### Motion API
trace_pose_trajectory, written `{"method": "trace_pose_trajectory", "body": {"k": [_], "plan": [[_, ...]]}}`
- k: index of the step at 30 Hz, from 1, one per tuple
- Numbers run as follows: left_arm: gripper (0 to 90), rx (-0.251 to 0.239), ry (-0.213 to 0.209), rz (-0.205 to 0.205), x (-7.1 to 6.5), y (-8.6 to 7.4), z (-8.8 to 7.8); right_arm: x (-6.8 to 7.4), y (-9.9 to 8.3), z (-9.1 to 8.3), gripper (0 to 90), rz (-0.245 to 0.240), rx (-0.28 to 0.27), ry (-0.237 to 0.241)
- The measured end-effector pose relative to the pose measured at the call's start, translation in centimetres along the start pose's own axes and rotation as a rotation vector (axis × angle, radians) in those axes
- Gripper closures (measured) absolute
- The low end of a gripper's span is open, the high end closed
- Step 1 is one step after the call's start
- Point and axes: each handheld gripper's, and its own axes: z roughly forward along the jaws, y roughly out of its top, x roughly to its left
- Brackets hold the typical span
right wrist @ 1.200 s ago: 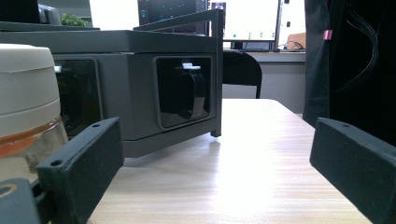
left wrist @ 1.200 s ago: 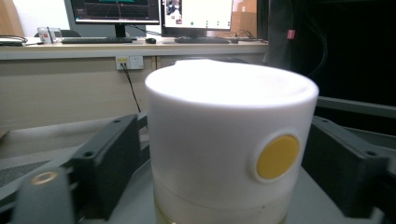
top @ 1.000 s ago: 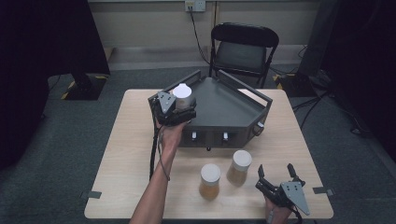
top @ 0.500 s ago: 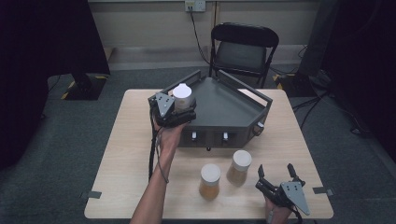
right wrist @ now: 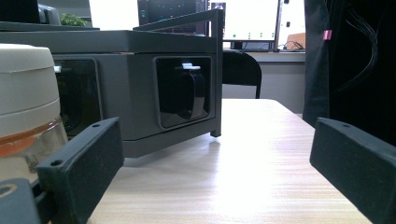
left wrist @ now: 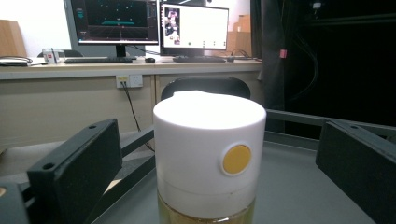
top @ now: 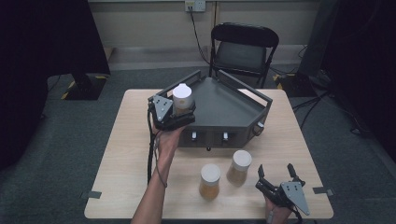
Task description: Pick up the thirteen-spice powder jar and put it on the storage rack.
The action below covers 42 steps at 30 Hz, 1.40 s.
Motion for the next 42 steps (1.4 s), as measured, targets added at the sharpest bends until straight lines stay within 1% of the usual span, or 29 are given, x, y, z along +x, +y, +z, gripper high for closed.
{"method": "trace_pose_trajectory", "body": {"k": [3, 6, 14, 18, 22, 24, 30, 36, 38, 42], "plan": [[0.0, -0.007, -0.002, -0.011, 0.1, -0.1, -0.4, 0.0, 0.0, 0.0, 1.3, 0.0, 0.0, 0.0], [0.0, -0.009, -0.005, -0.004, 0.1, -0.3, -0.7, 0.0, 0.0, 0.0, 1.3, 0.0, 0.0, 0.0], [0.0, -0.012, -0.005, -0.01, 0.1, -0.7, -1.7, 0.0, 0.0, 0.0, 1.3, 0.0, 0.0, 0.0], [0.0, -0.01, -0.009, -0.007, 0.0, -1.0, -2.1, 0.0, 0.0, 0.0, 1.3, 0.0, 0.0, 0.0], [0.0, -0.012, -0.017, -0.015, 0.1, -1.3, -2.4, 0.0, 0.0, 0.0, 1.3, 0.0, 0.0, 0.0], [0.0, -0.015, -0.012, -0.006, 0.0, -1.5, -2.6, 0.0, 0.0, 0.0, 1.3, 0.0, 0.0, 0.0], [0.0, -0.015, -0.018, -0.005, 0.0, -1.7, -3.2, 0.0, 0.0, 0.0, 1.3, 0.0, 0.0, -0.002], [0.0, -0.012, -0.015, -0.006, 0.1, -1.8, -3.9, 0.0, 0.0, 0.0, 1.3, 0.001, 0.0, -0.002], [0.0, -0.006, -0.023, -0.004, 0.2, -1.9, -4.2, 0.0, 0.0, 0.0, 1.2, 0.001, 0.0, -0.001], [0.0, -0.008, -0.023, 0.001, 0.2, -2.3, -4.7, 0.0, 0.0, 0.0, 1.2, 0.001, 0.001, 0.0]]}}
